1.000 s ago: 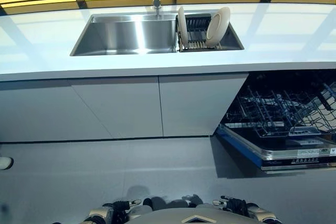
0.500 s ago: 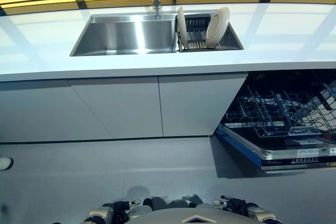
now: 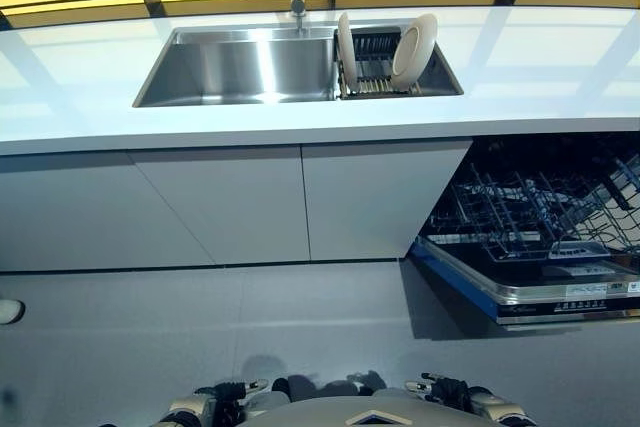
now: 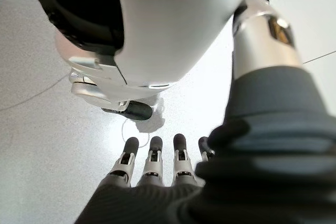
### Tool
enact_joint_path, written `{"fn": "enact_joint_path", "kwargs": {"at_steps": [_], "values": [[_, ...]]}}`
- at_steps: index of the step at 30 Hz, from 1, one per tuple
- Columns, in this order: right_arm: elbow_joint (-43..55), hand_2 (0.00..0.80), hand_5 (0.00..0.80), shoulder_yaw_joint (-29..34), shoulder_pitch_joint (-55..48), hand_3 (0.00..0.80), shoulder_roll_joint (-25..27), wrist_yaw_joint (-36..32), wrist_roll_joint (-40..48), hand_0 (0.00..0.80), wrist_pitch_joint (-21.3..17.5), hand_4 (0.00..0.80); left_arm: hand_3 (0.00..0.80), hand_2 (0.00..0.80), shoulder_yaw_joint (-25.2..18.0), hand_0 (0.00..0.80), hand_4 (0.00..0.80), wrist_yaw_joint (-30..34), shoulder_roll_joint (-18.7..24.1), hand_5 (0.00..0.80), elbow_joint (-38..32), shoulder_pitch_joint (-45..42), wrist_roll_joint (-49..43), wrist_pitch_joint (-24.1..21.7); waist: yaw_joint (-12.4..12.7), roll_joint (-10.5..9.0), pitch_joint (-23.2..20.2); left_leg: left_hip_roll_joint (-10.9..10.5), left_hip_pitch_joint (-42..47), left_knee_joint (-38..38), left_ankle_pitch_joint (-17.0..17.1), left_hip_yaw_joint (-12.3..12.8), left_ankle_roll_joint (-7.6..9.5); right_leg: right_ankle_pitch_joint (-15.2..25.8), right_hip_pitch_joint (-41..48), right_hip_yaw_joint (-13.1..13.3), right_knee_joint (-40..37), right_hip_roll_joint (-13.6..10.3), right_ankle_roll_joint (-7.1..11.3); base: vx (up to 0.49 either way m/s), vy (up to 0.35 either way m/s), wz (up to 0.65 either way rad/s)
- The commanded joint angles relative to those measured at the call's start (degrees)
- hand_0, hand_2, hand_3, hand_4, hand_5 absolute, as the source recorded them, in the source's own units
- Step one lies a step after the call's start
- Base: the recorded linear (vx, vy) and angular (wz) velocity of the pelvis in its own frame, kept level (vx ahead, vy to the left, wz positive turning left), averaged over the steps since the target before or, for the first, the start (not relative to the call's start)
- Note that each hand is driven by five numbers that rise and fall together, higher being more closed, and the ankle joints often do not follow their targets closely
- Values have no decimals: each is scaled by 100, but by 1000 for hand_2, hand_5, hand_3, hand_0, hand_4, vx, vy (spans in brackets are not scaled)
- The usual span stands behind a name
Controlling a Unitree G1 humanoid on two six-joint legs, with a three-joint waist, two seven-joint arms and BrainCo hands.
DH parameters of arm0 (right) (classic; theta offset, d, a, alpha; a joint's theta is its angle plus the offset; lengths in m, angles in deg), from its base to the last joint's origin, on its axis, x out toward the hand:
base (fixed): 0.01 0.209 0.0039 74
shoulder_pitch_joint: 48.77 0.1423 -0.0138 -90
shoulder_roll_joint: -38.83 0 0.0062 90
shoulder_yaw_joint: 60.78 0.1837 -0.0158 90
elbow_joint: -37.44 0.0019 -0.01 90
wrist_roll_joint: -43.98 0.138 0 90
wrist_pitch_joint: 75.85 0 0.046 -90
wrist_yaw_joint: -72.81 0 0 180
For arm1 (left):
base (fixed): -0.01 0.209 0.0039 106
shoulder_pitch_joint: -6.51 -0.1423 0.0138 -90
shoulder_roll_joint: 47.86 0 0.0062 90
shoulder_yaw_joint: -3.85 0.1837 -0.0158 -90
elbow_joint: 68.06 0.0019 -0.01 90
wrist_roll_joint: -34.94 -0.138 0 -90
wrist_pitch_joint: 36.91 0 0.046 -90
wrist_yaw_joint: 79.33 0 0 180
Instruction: Take plates into dishwasher
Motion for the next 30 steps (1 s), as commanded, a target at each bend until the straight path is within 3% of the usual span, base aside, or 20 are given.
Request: {"fn": "enact_joint_path", "kwargs": {"at_steps": [1,3,5,7,9,10,11,13,16,19,22,30], "values": [[167,0,0,-158,415,0,-41,-201,19,0,29,0,0,0,-427,0,0,-395,-26,0,145,342,853,16,161,-570,341,-540,-942,3165,-677,194,485,-193,-628,263,1029,-166,-298,-66,-128,12],[230,0,0,-228,399,0,38,-294,31,0,-29,0,0,0,-598,0,0,-419,-43,0,191,283,967,-44,261,-535,553,-413,-1974,4180,-23,200,286,-294,-648,334,1230,-62,-494,36,-70,9],[168,0,0,-217,392,0,37,-311,43,0,-79,0,0,0,-699,0,0,-405,-29,0,276,195,910,-148,426,-366,683,-398,-2129,3359,255,126,248,-386,-489,492,1243,121,-444,248,61,0],[75,0,0,-183,425,0,12,-377,61,0,-124,0,0,0,-800,0,0,-339,-1,0,332,59,947,-243,596,-98,730,3,-1913,1601,761,45,61,-552,-178,678,1132,379,-306,425,143,-34],[16,0,0,-111,383,0,1,-391,177,0,-131,0,0,0,-859,0,0,-309,2,0,344,-23,756,-287,757,-32,729,309,-1914,613,1293,-136,-173,-650,269,889,909,367,-200,483,168,-51],[4,0,0,-93,353,0,-5,-364,264,0,-112,0,0,0,-873,0,0,-336,-16,0,346,-76,673,-325,810,-56,727,348,-1889,356,1445,-216,-237,-670,472,980,797,296,-154,451,195,-27],[-20,0,0,-30,335,0,20,-381,253,0,-126,0,0,0,-870,0,0,-352,-36,0,349,-111,686,-373,831,-54,701,407,-1927,301,1455,-225,-245,-720,592,1064,747,234,-123,347,206,-18],[-143,0,0,103,358,0,57,-408,194,0,-172,0,0,0,-850,0,0,-384,-64,0,392,-86,805,-419,811,-28,591,453,-1907,359,1133,28,-183,-879,699,1010,783,7,-38,301,215,-17],[-200,0,0,200,373,0,-8,-266,85,0,-147,0,0,0,-866,0,0,-284,-40,0,429,-63,744,-440,857,-34,478,255,-1873,659,773,15,-84,-971,792,791,922,-302,101,306,154,-18],[-101,0,0,166,367,0,-86,-367,111,0,-261,0,0,0,-796,0,0,-105,79,0,322,-36,521,-414,912,-96,373,202,-1822,827,573,216,12,-879,800,482,922,-535,253,228,47,-12],[71,0,0,16,374,0,-154,-336,249,0,-328,0,0,0,-710,0,0,-27,181,0,256,48,243,-395,993,-203,300,162,-1929,990,488,282,63,-732,843,344,814,-709,356,167,-4,-7],[206,0,0,31,273,0,-143,-448,311,0,-268,0,0,0,-584,0,0,67,256,0,220,165,70,-230,926,-310,178,128,-1993,1142,291,382,165,-482,743,326,750,-942,571,83,39,-8]]}}
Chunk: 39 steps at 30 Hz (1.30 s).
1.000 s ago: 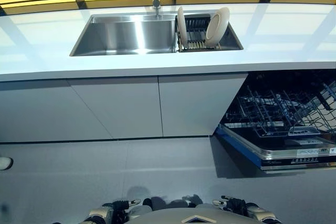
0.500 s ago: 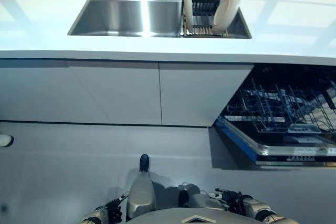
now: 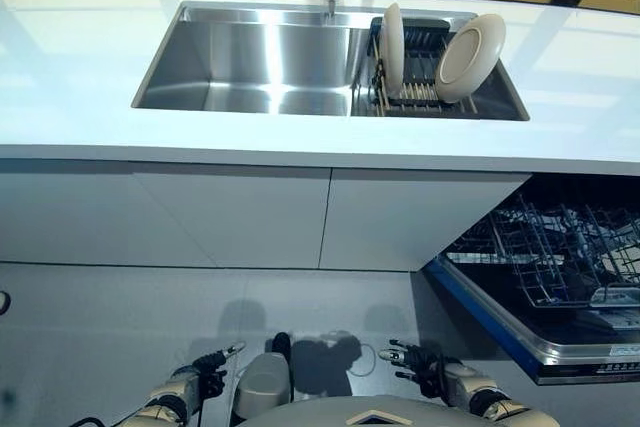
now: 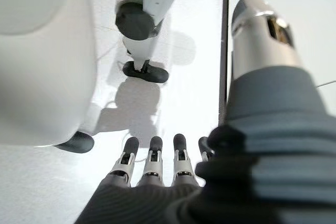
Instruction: Take plates into dishwasher
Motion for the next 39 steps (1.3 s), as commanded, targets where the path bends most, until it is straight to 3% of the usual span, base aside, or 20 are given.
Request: {"fn": "enact_joint_path", "kwargs": {"at_steps": [1,5,9,10,11,13,14,15,16,19,21,24,30,34,39], "values": [[216,0,0,45,-230,0,326,-74,204,0,-27,0,0,0,259,0,0,64,-36,0,51,-131,-170,113,-7,124,-181,387,-775,325,163,-117,-39,381,257,-25,326,-170,192,87,100,0],[75,0,0,167,-178,0,289,-41,292,0,-159,0,0,0,375,0,0,48,-103,0,123,-72,-224,58,-86,91,-261,90,-625,444,-115,-273,208,866,50,131,790,-401,303,120,134,2],[38,0,0,200,-181,0,240,6,235,0,-410,0,0,0,479,0,0,-58,-104,0,174,25,-97,66,-195,171,-335,-159,-239,138,-216,-319,451,1974,-518,194,2043,-704,342,114,146,0],[55,0,0,195,-194,0,238,14,228,0,-450,0,0,0,488,0,0,-55,-99,0,181,32,-105,71,-214,191,-328,-180,-191,111,-231,-331,477,2060,-617,204,2219,-703,343,172,203,-5],[146,0,0,153,-225,0,249,26,222,0,-565,0,0,0,498,0,0,-90,-81,0,174,32,-191,115,-328,330,-279,-194,69,-17,-249,-330,545,2182,-1083,224,2881,-543,261,225,185,-7],[256,0,0,36,-242,0,280,36,453,0,-718,0,0,0,529,0,0,-157,-50,0,185,24,-261,180,-585,381,-158,-271,449,-204,-290,-402,572,1712,-1750,139,3091,49,89,271,112,-1],[308,0,0,14,-239,0,301,4,516,0,-748,0,0,0,533,0,0,-168,-40,0,193,27,-278,198,-657,426,-147,-243,542,-269,-277,-395,547,1565,-1964,14,2837,255,8,237,-27,26],[347,0,0,-9,-237,0,316,-2,524,0,-774,0,0,0,514,0,0,-171,-37,0,198,21,-305,205,-731,412,-106,-271,663,-324,-304,-397,524,1440,-2091,-119,2557,305,-29,262,-109,33],[369,0,0,-26,-238,0,341,-52,550,0,-836,0,0,0,467,0,0,-176,-39,0,205,20,-328,193,-812,365,-71,-318,805,-376,-371,-372,503,1460,-2275,-265,2030,298,-19,275,-160,32],[367,0,0,-2,-254,0,405,-239,451,0,-975,0,0,0,361,0,0,-203,-52,0,142,-14,-258,204,-1031,242,29,-401,1249,-450,-673,-369,461,1783,-2503,-361,991,228,132,268,-191,32],[340,0,0,-22,-195,0,418,-274,342,0,-1036,0,0,0,332,0,0,-225,-83,0,121,-48,-95,192,-1068,204,60,-439,1471,-407,-900,-415,454,1990,-2584,-498,681,173,197,213,-193,56],[608,0,0,-116,-60,0,436,52,372,0,-1064,0,0,0,267,0,0,-274,-149,0,49,-118,29,210,-978,156,3,-483,1514,-159,-1085,-479,448,1878,-2301,-648,459,207,107,124,-156,18],[3819,0,0,525,-360,0,1101,535,1159,0,-427,0,0,0,25,0,0,-169,-96,0,-765,-716,-138,489,-1063,146,-117,-251,1658,-400,-989,-365,283,1695,-1880,-582,206,351,-3,70,-78,-12],[5537,0,0,1328,-549,0,1631,331,1536,0,-515,0,0,0,-194,0,0,-56,1,0,-900,-981,-126,475,-1203,194,-146,-180,1656,-551,-940,-228,283,1600,-1845,-517,215,349,42,73,-7,-14],[6685,0,0,2247,-38,0,2073,680,2183,0,-1082,0,0,0,-279,0,0,1,-27,0,-741,-1007,-128,284,-1272,258,-120,-140,1696,-691,-943,-143,298,1521,-1959,-463,380,322,117,60,-3,-8]]}}
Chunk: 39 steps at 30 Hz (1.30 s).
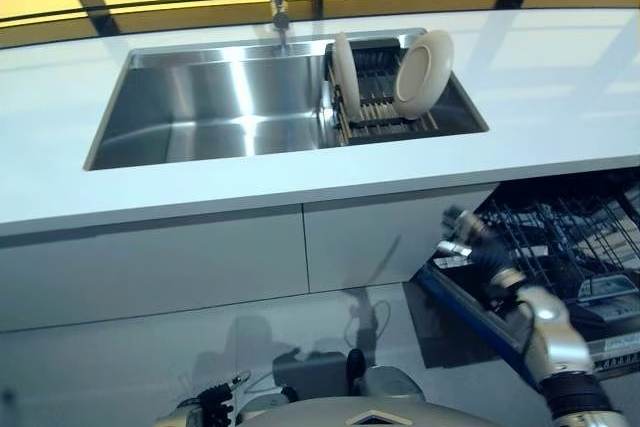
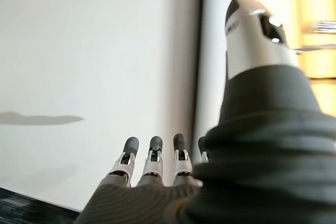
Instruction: Take plates into dishwasher
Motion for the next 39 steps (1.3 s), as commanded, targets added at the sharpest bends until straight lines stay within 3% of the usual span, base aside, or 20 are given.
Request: {"fn": "enact_joint_path", "kwargs": {"at_steps": [1,6,8,13,17,20,21,23,24,26,28,29,33,39], "values": [[556,0,0,415,794,0,189,365,656,0,-645,0,0,0,-88,0,0,83,145,0,207,131,13,-183,1,-127,79,-84,33,224,-301,-100,161,67,-409,133,524,-395,620,52,-10,-4],[625,0,0,831,1330,0,607,1145,876,0,-999,0,0,0,-8,0,0,64,151,0,323,162,-24,-272,64,-111,57,-51,5,180,-268,-68,147,17,-379,130,579,-420,634,53,-29,0],[589,0,0,1017,1713,0,865,1653,1016,0,-971,0,0,0,34,0,0,95,209,0,417,156,-117,-361,114,-126,42,-48,-4,171,-275,-53,147,10,-369,91,601,-457,652,57,-74,2],[184,0,0,1085,2386,0,1575,2126,1276,0,-399,0,0,0,232,0,0,9,369,0,492,295,-164,-335,207,-180,22,-27,-64,311,-325,-42,143,-125,-312,67,705,-491,634,65,-115,1],[-551,0,0,731,3130,0,2208,2507,1296,0,123,0,0,0,392,0,0,-171,495,0,428,502,-131,-135,367,-275,15,30,-239,826,-500,-79,125,-411,-197,43,890,-498,497,82,-203,2],[-1088,0,0,283,3760,0,2414,2653,1180,0,530,0,0,0,404,0,0,-325,516,0,521,603,-35,-24,440,-437,-4,77,-322,1728,-893,-90,7,-525,-91,-9,906,-540,275,80,-193,-2],[-1347,0,0,-19,4062,0,2460,2632,1128,0,571,0,0,0,427,0,0,-390,503,0,561,625,45,12,496,-504,-2,131,-431,2480,-658,-134,-94,-567,9,-33,859,-512,114,98,-194,-11],[-1685,0,0,-583,4492,0,2538,2558,1048,0,661,0,0,0,424,0,0,-410,430,0,580,616,59,32,633,-590,123,107,-1374,4242,129,-323,-303,-620,198,23,829,-476,-159,160,-148,-33],[-1834,0,0,-767,4668,0,2567,2560,1002,0,715,0,0,0,437,0,0,-427,409,0,481,596,24,112,755,-558,220,176,-1952,4592,230,-430,-348,-658,357,98,816,-406,-220,208,-7,-35],[-2098,0,0,-1027,4976,0,2525,2395,1123,0,710,0,0,0,454,0,0,-446,411,0,364,565,86,189,922,-462,257,61,-2233,3934,329,-525,-329,-729,528,261,770,-326,-166,281,132,-26],[-2336,0,0,-1355,5375,0,2364,2453,1003,0,759,0,0,0,457,0,0,-342,472,0,320,569,66,191,1097,-282,262,406,-1972,2061,614,-441,-377,-882,802,338,690,-202,-4,381,210,-37],[-2433,0,0,-1472,5513,0,2349,2389,958,0,842,0,0,0,468,0,0,-226,502,0,398,598,-19,113,1197,-227,277,511,-1988,1513,838,-428,-429,-1002,996,387,679,-162,18,297,134,-52],[-2197,0,0,-1376,5316,0,2373,2191,922,0,1134,0,0,0,538,0,0,-176,551,0,387,738,1,135,1116,-288,50,335,-1499,876,586,-324,-342,-990,1079,231,589,-435,264,211,113,-40],[-2146,0,0,-1215,5054,0,2397,1908,1023,0,1197,0,0,0,598,0,0,-121,613,0,391,823,-53,149,1106,-367,-90,158,-1404,996,385,-349,-221,-899,1003,177,521,-551,307,144,38,18]]}}
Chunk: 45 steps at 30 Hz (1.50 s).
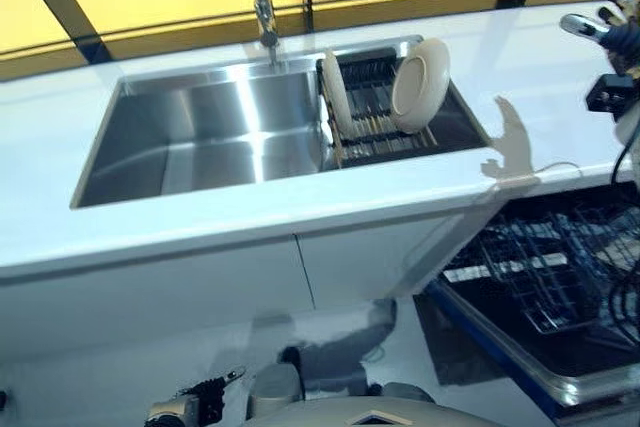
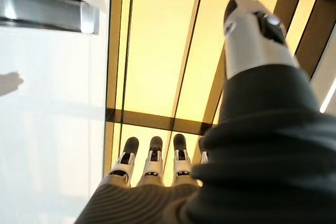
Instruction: Take plates into dishwasher
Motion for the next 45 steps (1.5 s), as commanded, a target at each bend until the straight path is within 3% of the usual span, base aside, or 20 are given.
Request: {"fn": "enact_joint_path", "kwargs": {"at_steps": [1,9,12,14,16,17,20,22,25,28,34,45], "values": [[155,0,0,128,279,0,22,-155,97,0,-222,0,0,0,234,0,0,52,224,0,141,152,-68,42,351,-403,-194,-86,-301,519,-410,-43,74,343,57,418,-19,-335,77,132,0,20],[207,0,0,184,82,0,-125,-83,157,0,-337,0,0,0,254,0,0,54,216,0,132,57,-191,2,451,-496,-225,-320,-421,939,-765,-49,327,445,111,529,111,-615,282,133,47,12],[227,0,0,286,-82,0,-241,-47,95,0,-334,0,0,0,270,0,0,28,291,0,111,47,-270,-56,513,-465,-272,-528,-286,612,-675,-209,475,1304,-99,608,1005,-977,383,108,111,5],[171,0,0,366,-212,0,-274,-16,10,0,-370,0,0,0,273,0,0,54,363,0,105,48,-354,-54,478,-361,-266,-580,-99,430,-620,-280,534,1458,-375,644,1628,-859,340,157,146,3],[138,0,0,391,-296,0,-292,230,-198,0,-385,0,0,0,301,0,0,56,421,0,118,75,-437,-35,331,-306,-247,-639,132,282,-605,-442,548,1356,-716,750,1750,-474,287,217,68,14],[150,0,0,403,-314,0,-299,363,-228,0,-360,0,0,0,297,0,0,43,429,0,100,82,-436,-3,264,-285,-224,-635,273,195,-612,-471,531,1359,-920,677,1651,-418,274,235,-34,32],[234,0,0,469,-336,0,-330,497,-217,0,-277,0,0,0,219,0,0,9,429,0,-1,35,-378,118,97,-259,-125,-558,665,-12,-761,-453,480,1427,-1313,544,1062,-425,338,174,-118,13],[295,0,0,507,-291,0,-311,539,-205,0,-156,0,0,0,150,0,0,-68,442,0,-40,37,-205,228,-67,-290,-22,-509,922,-65,-984,-513,448,1633,-1676,592,442,-435,462,172,-277,19],[102,0,0,469,-90,0,-224,587,-96,0,38,0,0,0,42,0,0,-143,435,0,40,92,-10,266,-107,-391,-27,-436,979,29,-1202,-539,450,1557,-1637,667,6,-346,489,69,-253,19],[-155,0,0,361,33,0,-111,552,-78,0,338,0,0,0,3,0,0,-188,372,0,104,53,10,280,-72,-453,-165,-319,992,-44,-1110,-457,307,1543,-1253,637,-378,-254,455,47,-153,27],[-403,0,0,136,331,0,6,740,294,0,415,0,0,0,112,0,0,-81,278,0,27,-6,-46,291,3,-466,-291,-75,1037,-357,-880,-210,105,1403,-780,492,-733,-148,357,32,-97,7],[-727,0,0,-129,746,0,205,471,538,0,578,0,0,0,199,0,0,-260,279,0,-26,-99,179,270,-42,-344,-289,-1,1115,-378,-903,-77,19,1305,-778,433,-670,-146,326,40,-43,-1]]}}
